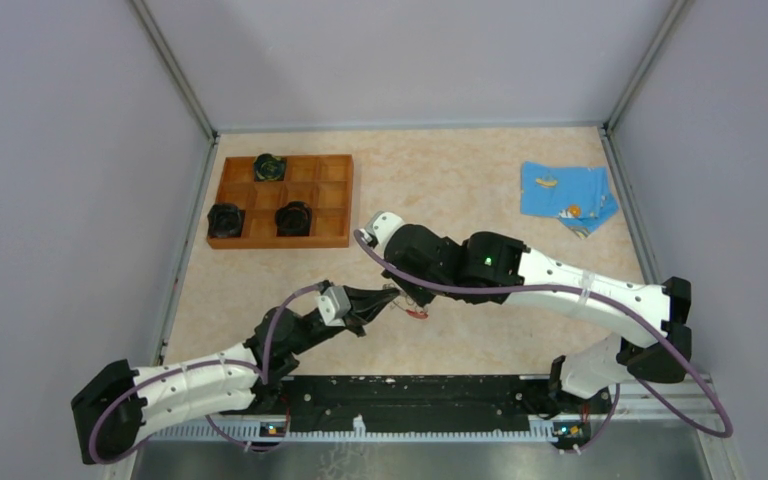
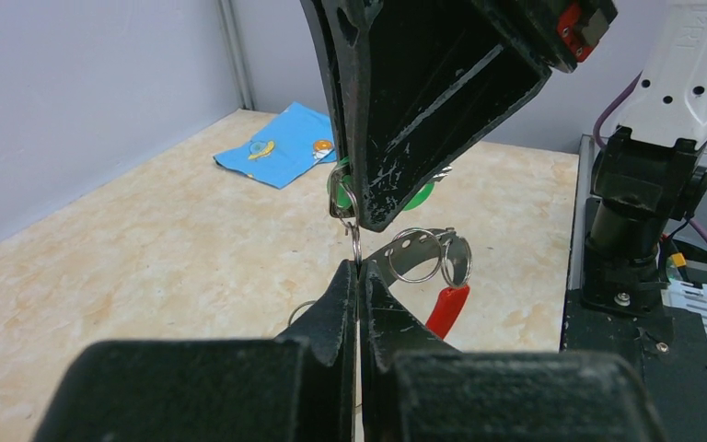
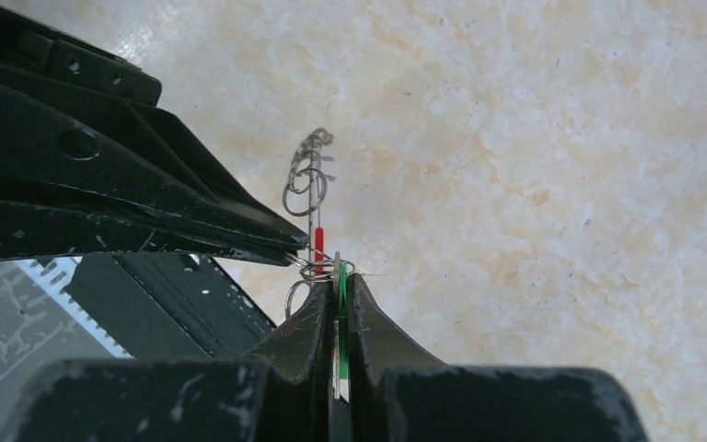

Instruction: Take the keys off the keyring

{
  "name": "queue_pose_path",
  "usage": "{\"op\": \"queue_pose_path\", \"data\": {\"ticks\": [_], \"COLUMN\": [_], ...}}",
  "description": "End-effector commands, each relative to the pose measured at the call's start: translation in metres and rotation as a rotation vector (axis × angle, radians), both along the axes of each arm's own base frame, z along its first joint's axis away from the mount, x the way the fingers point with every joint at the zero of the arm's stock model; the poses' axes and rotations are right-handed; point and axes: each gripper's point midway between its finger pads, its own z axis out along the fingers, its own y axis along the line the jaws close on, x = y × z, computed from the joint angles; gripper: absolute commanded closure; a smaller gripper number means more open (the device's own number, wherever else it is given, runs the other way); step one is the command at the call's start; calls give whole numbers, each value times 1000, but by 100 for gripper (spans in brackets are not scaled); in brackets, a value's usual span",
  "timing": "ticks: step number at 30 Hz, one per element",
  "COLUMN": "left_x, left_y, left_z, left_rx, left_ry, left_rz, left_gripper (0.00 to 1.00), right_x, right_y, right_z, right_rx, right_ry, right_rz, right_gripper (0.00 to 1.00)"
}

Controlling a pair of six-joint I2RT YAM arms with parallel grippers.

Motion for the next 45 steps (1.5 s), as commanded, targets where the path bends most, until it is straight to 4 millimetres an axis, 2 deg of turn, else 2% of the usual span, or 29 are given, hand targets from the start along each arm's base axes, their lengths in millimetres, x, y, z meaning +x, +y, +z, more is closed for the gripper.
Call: {"op": "queue_pose_path", "data": {"ticks": [1,22,35,41,45], "left_x": [-8,-14,-12,-7,1], "left_y": [4,7,7,8,10], "left_z": [28,34,34,28,19], "left_rx": [-83,-103,-109,-101,-82], "left_ry": [-73,-109,-105,-67,-5], "left_rz": [-24,-40,-30,-5,33], "left_gripper": [100,100,100,100,100], "right_x": [9,1,1,20,33], "right_y": [-7,-5,-11,-25,-32], "right_z": [14,-7,-18,-13,-10], "right_rx": [17,-18,-52,-61,14], "right_ry": [-60,-13,-13,-76,-87], "right_rz": [-58,-7,-4,-120,-219], "right_gripper": [100,100,100,100,100]}}
